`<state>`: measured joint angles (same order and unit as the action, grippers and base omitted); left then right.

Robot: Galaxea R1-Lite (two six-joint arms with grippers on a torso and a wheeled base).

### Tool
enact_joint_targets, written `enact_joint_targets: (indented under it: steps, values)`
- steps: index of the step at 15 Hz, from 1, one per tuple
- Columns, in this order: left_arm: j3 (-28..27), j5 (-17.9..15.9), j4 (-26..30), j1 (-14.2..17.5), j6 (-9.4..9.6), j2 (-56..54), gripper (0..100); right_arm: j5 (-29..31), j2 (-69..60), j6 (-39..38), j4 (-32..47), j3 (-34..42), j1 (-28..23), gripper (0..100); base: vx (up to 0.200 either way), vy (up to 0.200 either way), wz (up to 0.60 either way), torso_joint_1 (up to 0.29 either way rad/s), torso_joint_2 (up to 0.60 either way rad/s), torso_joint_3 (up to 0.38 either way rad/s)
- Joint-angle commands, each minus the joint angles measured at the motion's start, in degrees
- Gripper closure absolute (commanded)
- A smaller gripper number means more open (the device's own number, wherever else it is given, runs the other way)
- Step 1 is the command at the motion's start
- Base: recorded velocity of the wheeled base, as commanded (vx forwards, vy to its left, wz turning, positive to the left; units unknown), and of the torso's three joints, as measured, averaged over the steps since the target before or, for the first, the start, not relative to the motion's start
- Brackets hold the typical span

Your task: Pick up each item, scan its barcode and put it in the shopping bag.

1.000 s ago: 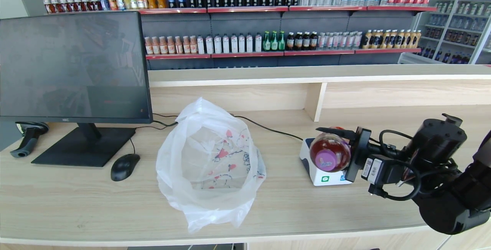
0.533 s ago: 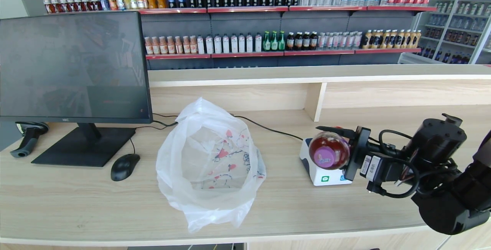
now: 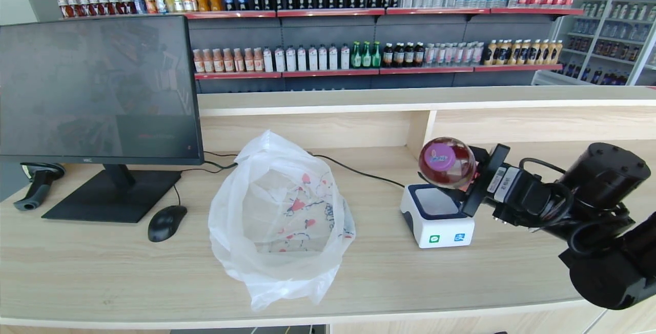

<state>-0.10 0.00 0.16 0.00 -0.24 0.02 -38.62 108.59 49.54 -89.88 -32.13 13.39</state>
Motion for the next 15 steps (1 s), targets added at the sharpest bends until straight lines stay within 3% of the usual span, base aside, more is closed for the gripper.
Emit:
enact_joint_targets:
  steps: [1, 5, 10, 15]
  values:
    - [0.0, 0.0, 0.0, 0.0, -0.02, 0.0, 100, 2.8, -3.9, -2.2, -0.1, 1.9, 1.3, 100, 0.000, 0.000, 0.00, 0.000, 0.00, 0.000]
    - [0.0, 0.0, 0.0, 0.0, -0.02, 0.0, 100, 11.1, -9.5, -10.3, -0.1, 5.2, 2.3, 100, 0.000, 0.000, 0.00, 0.000, 0.00, 0.000]
    - [0.0, 0.0, 0.0, 0.0, 0.16, 0.0, 100, 28.5, -17.0, -30.7, -0.1, 5.9, 4.0, 100, 0.000, 0.000, 0.00, 0.000, 0.00, 0.000]
    - [0.0, 0.0, 0.0, 0.0, 0.24, 0.0, 100, 28.6, -21.0, -38.3, -0.1, 9.5, 4.7, 100, 0.000, 0.000, 0.00, 0.000, 0.00, 0.000]
